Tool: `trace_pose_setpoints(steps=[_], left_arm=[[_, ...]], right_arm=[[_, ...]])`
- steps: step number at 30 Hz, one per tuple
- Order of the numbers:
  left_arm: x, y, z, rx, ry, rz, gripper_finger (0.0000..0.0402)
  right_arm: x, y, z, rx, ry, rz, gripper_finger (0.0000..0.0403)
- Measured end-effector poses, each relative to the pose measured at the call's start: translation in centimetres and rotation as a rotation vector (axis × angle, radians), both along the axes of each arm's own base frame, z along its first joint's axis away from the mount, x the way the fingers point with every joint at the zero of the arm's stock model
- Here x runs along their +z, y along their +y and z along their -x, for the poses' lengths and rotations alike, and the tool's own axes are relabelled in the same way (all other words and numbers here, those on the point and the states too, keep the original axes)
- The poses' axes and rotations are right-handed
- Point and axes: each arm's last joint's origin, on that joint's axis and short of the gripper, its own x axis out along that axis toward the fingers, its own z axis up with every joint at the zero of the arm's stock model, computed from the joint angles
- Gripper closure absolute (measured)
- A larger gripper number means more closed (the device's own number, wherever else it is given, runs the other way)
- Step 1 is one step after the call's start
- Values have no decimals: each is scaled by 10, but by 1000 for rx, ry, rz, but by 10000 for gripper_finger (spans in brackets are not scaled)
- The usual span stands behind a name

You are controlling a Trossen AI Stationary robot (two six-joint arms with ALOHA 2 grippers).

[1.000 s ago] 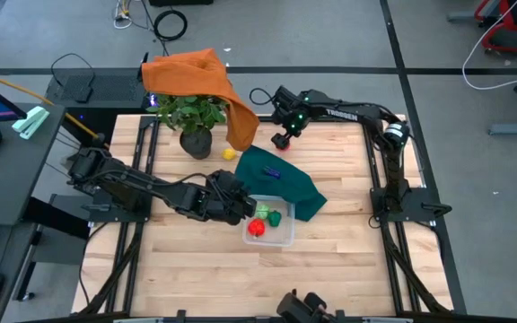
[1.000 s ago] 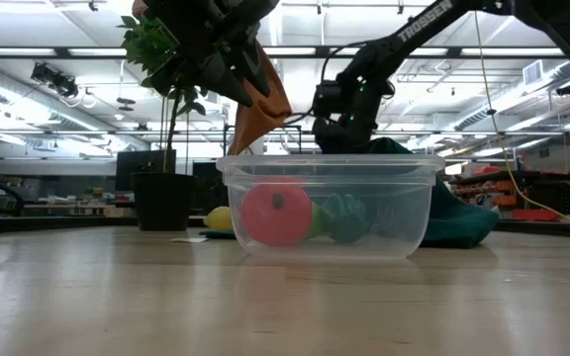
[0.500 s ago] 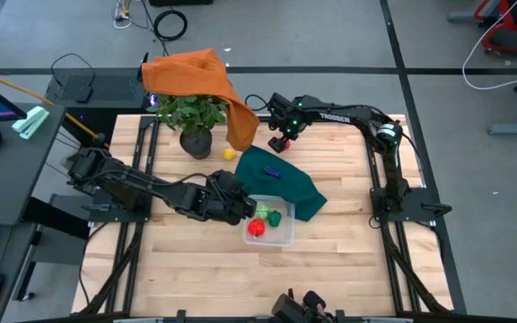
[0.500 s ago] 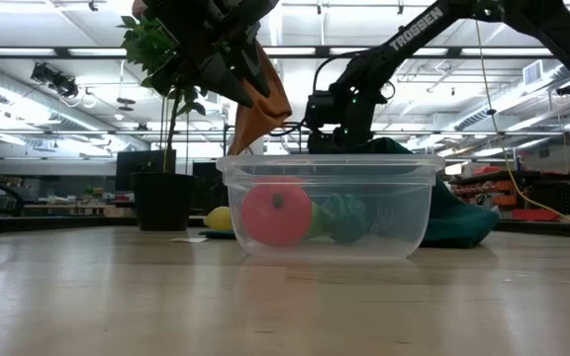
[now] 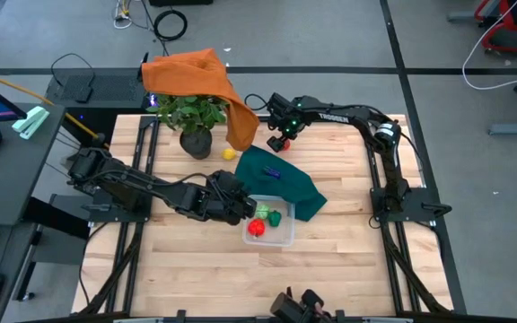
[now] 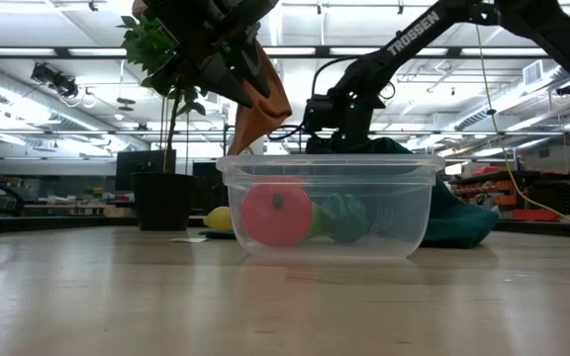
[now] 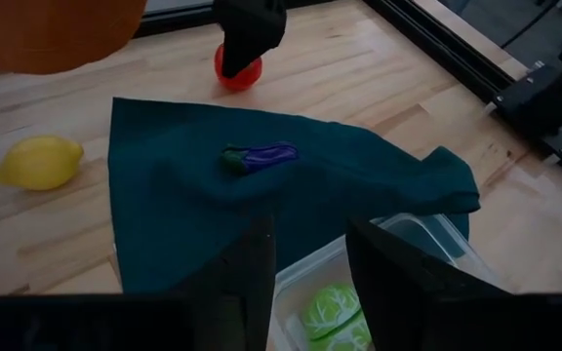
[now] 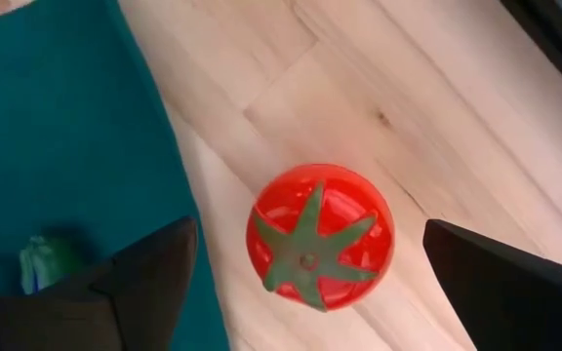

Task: Pick and placing Produce into tupperware
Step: Put the tomato into the transparent basket

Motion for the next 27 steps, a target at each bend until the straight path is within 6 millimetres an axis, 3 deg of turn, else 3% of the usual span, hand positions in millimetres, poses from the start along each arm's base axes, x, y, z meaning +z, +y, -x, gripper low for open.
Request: trace_pose_setpoints(steps=[15,27], left_arm=[[0,0,0,1,-1,0,268],[0,0,0,1,-2,0,265]], right_arm=[[0,0,0,24,-16,-23,44],[-15,-1,-1,20,22,-43,44]])
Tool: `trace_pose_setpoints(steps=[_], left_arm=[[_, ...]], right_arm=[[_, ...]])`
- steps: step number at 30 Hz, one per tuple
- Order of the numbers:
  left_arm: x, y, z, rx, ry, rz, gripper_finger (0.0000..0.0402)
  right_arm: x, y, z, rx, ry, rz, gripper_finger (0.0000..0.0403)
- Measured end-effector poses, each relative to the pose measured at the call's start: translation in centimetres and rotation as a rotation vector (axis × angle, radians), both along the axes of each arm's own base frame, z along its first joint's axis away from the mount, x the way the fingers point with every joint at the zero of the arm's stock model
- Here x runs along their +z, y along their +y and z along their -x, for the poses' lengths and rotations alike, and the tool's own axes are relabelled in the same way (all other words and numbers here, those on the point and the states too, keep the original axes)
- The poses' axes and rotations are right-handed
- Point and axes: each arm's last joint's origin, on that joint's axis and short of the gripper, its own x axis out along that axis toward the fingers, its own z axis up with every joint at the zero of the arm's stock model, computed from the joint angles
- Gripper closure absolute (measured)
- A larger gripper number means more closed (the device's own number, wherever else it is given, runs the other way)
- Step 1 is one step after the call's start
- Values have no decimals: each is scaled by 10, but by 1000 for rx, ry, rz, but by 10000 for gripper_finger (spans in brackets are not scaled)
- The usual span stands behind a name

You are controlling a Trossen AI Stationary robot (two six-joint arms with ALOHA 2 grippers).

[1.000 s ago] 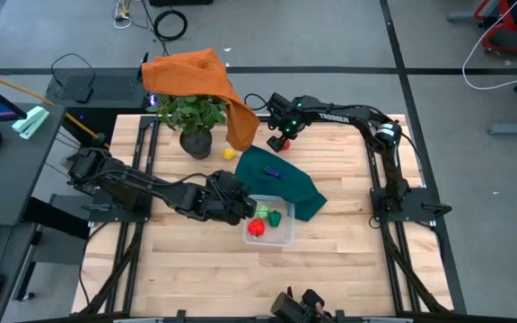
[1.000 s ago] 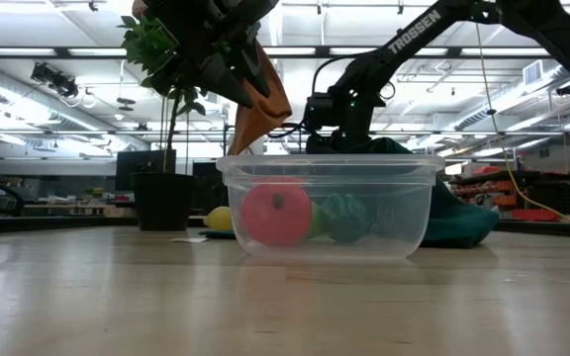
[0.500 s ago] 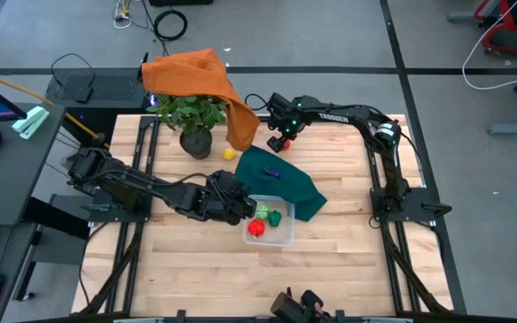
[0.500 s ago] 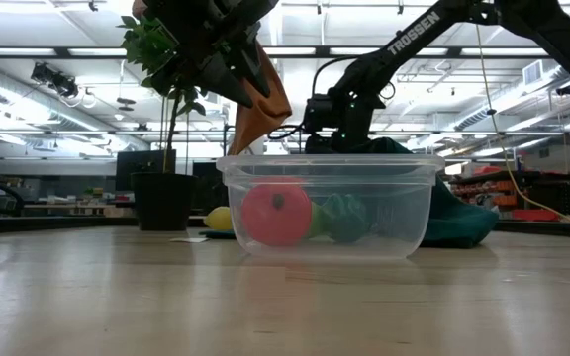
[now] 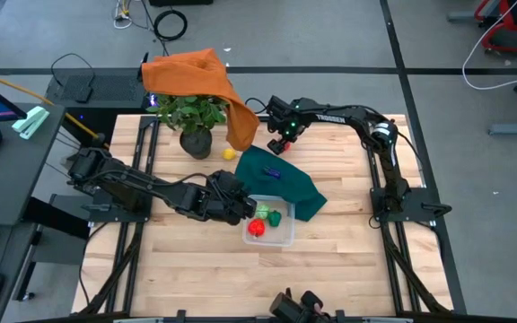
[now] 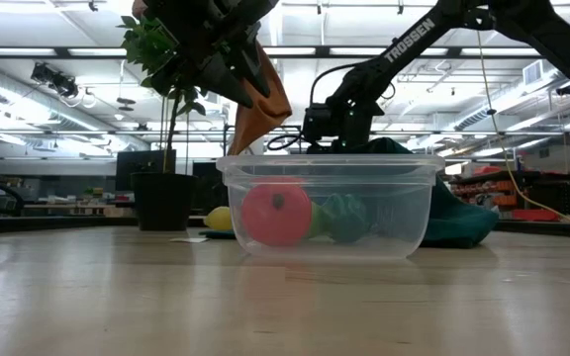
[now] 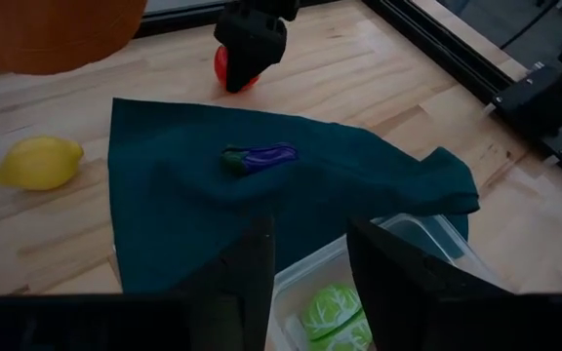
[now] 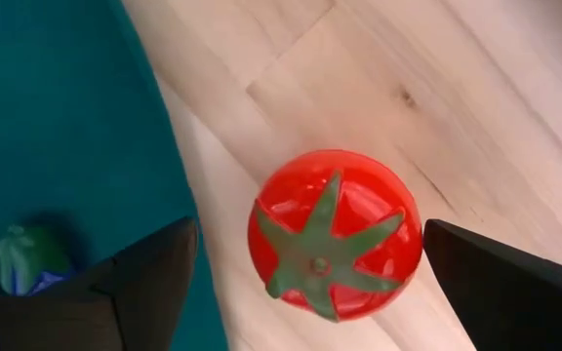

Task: Pick and placing Produce into tupperware
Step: Put the tomato into the transparent basket

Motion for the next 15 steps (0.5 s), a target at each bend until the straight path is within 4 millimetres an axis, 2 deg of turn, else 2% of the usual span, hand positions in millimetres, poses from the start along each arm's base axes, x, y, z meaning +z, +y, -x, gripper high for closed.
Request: trace_pose_setpoints(steps=[7,15], left_arm=[[0,0,0,0,-1,0,265],[0,0,0,0,-1,0,260]], right_arm=[[-2,0,-1,3,4,18,49],[-2,0,-1,4,6,20,77]])
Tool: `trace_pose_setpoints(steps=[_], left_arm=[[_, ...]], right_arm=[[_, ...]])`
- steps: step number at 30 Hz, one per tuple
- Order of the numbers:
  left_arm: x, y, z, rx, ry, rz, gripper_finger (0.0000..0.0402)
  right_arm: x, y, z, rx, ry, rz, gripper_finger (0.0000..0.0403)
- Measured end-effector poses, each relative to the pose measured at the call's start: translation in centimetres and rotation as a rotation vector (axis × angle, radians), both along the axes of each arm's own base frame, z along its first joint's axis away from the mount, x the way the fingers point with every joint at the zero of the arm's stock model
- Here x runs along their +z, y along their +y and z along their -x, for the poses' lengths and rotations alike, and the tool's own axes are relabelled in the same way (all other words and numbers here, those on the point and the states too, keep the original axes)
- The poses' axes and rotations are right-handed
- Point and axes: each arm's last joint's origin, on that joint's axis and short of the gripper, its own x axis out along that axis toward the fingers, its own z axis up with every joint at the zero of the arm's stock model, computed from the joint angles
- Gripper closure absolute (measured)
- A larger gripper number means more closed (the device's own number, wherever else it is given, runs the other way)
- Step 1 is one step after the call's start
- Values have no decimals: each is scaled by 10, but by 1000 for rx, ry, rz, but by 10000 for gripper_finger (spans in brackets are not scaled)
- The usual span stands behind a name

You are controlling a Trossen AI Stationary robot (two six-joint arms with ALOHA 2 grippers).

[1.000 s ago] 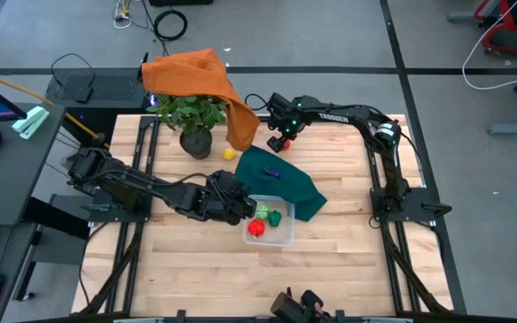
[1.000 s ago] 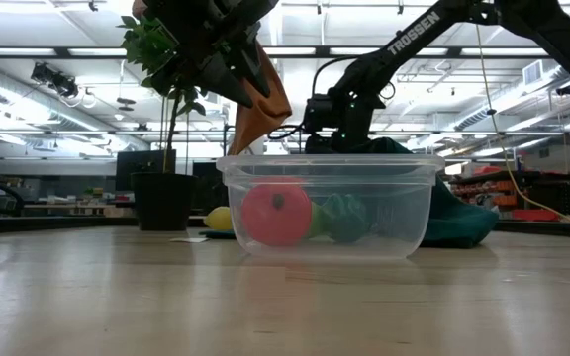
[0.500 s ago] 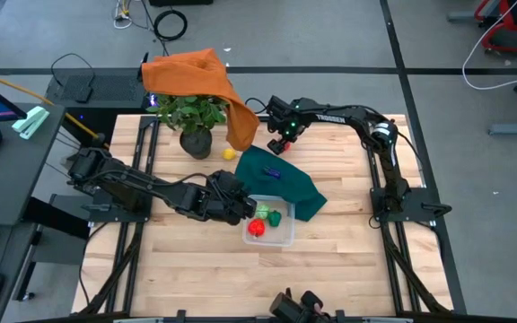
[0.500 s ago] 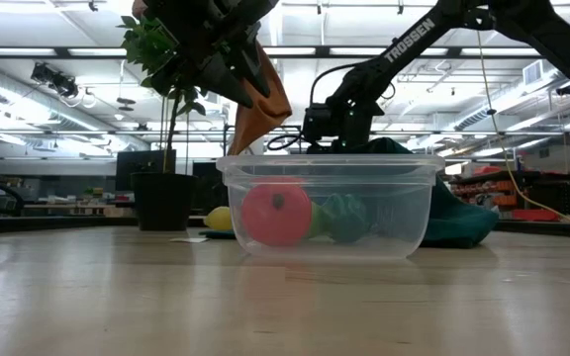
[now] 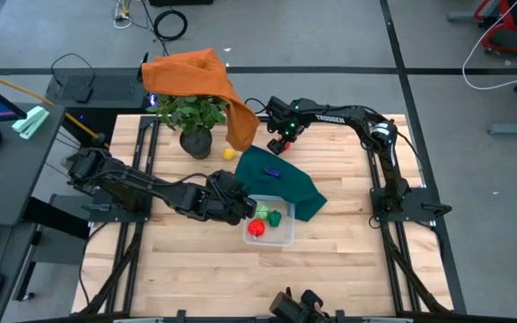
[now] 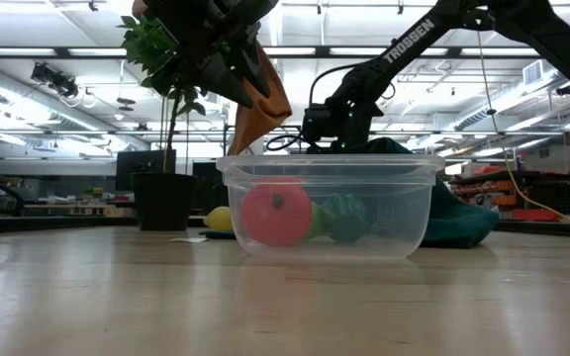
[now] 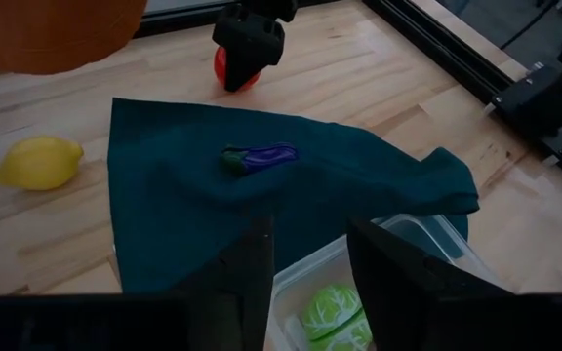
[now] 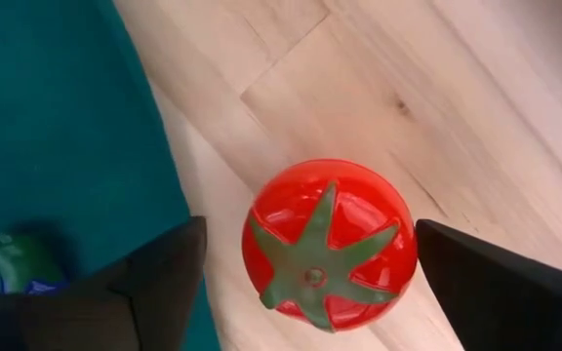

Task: Pick and placing Produce into tupperware
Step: Put the tomato into the transparent basket

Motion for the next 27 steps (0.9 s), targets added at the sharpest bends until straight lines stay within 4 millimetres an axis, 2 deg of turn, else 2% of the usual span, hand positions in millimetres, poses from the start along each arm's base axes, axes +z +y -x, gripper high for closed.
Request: trace_pose_setpoints(steps=[13,27], left_arm=[[0,0,0,0,0,0,263],[0,0,0,0,1,-1,265]], right_arm=[[0,0,0,1,1,1,122],[0,0,0,2,4,-1,142]])
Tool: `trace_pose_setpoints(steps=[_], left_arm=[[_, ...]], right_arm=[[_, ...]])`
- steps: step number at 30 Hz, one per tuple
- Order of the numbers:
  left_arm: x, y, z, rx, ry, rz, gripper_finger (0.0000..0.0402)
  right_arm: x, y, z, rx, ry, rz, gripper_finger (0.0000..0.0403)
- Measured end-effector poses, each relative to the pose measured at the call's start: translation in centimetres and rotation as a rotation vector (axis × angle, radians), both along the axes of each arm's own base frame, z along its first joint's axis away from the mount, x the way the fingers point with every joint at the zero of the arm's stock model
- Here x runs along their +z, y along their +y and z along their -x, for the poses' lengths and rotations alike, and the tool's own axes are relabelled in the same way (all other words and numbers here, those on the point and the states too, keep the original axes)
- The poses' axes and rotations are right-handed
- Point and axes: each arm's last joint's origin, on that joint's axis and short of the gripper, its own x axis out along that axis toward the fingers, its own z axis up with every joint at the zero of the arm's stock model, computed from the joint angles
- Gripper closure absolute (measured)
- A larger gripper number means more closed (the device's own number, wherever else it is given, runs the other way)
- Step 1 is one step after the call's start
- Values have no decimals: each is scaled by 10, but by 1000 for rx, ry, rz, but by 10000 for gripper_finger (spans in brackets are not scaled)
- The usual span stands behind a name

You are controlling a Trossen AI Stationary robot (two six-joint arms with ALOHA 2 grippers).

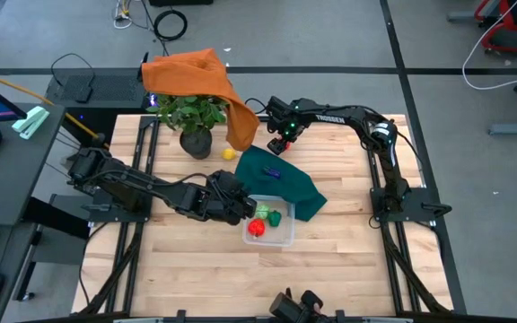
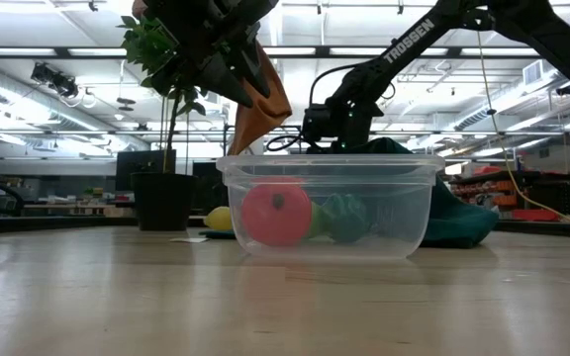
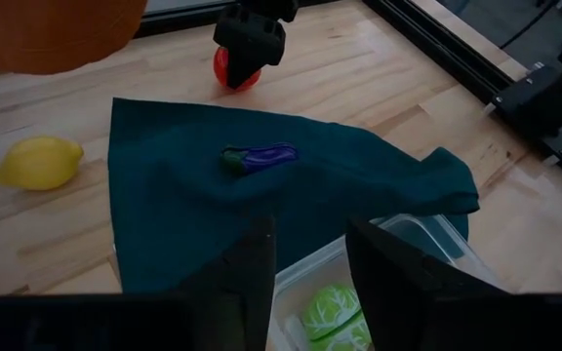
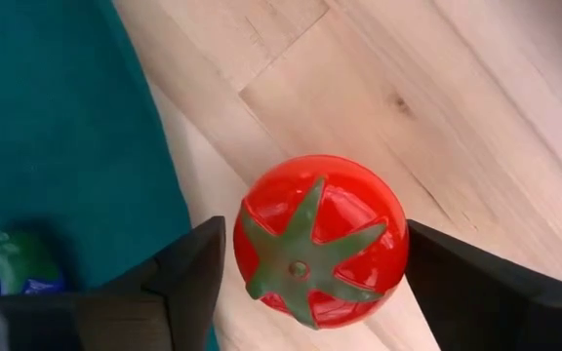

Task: Pick and placing Produce into tupperware
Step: Put the tomato into the transparent basket

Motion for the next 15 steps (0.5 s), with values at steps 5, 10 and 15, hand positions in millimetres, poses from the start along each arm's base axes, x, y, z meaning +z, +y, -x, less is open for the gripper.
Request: trace_pose_setpoints(steps=[5,10,15], left_arm=[[0,0,0,0,0,0,268],[0,0,0,0,0,-1,273],[0,0,0,-1,1,-1,268]], right_arm=[[0,0,0,0,0,0,147],[0,0,0,0,0,0,151],[1,0,0,0,-1,1,153]])
